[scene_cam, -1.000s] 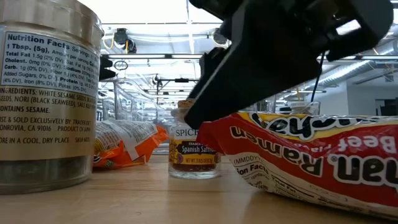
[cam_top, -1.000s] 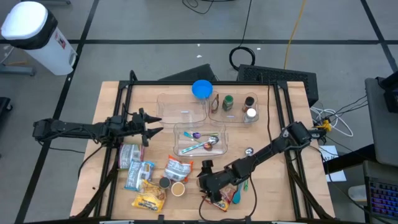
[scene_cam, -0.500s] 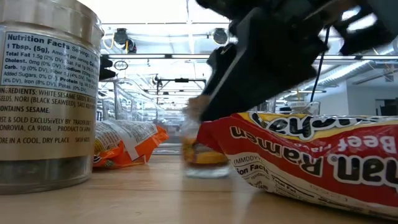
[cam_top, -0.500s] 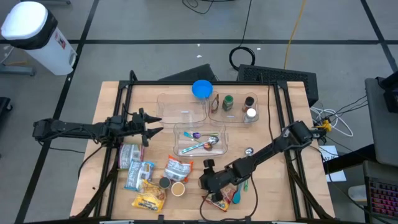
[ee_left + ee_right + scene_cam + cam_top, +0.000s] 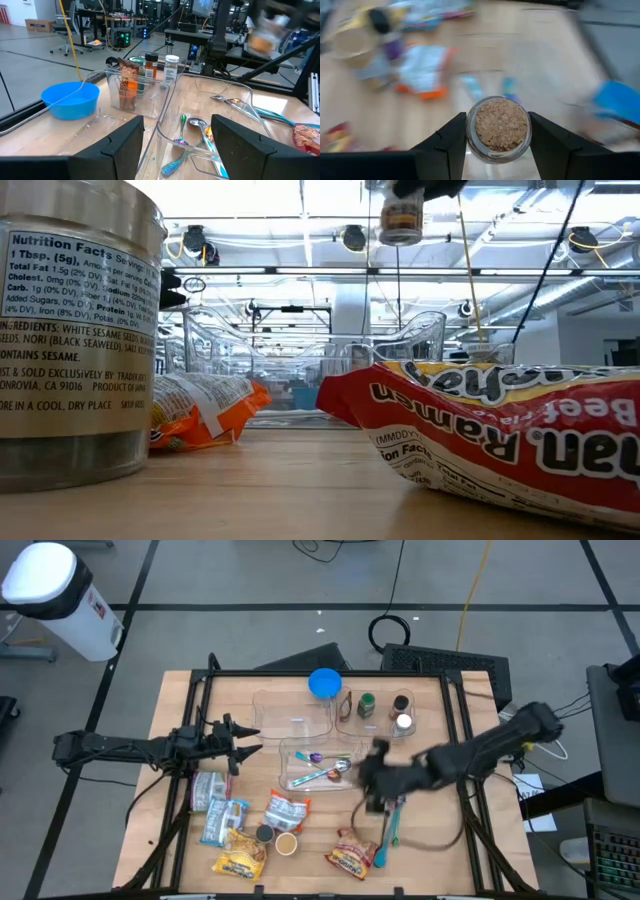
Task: Pick & Place Food Item
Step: Put the brown seasoning bottle into the top right transparent bin
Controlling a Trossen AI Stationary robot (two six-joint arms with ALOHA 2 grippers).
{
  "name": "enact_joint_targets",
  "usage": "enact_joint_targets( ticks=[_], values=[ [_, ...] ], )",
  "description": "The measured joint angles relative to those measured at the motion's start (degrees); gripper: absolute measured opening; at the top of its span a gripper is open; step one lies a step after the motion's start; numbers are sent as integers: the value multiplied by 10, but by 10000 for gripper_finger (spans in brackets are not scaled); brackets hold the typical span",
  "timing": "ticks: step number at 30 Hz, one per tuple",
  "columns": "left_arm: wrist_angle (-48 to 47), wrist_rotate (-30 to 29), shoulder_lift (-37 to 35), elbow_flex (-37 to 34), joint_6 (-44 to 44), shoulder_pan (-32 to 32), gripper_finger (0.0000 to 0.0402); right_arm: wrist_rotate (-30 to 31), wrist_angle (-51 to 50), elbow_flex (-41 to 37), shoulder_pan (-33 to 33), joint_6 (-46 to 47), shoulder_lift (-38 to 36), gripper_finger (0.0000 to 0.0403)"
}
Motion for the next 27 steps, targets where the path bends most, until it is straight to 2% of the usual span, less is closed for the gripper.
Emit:
enact_joint_targets(
  ticks=[3,5,10,15,17,23,27],
  values=[
    [0,0,0,0,0,0,241,1,1,-39,-60,2,-60,164],
    [0,0,0,0,0,0,241,-21,22,-78,-114,-3,-93,164],
    [0,0,0,0,0,0,241,-110,115,-198,-263,-17,-131,164],
    [0,0,0,0,0,0,241,-213,239,-297,-380,-38,-126,164],
    [0,0,0,0,0,0,241,-233,274,-317,-412,-43,-118,164],
    [0,0,0,0,0,0,241,-276,285,-325,-467,-80,-82,164],
    [0,0,0,0,0,0,241,-277,286,-325,-487,-109,-44,164]
  ],
)
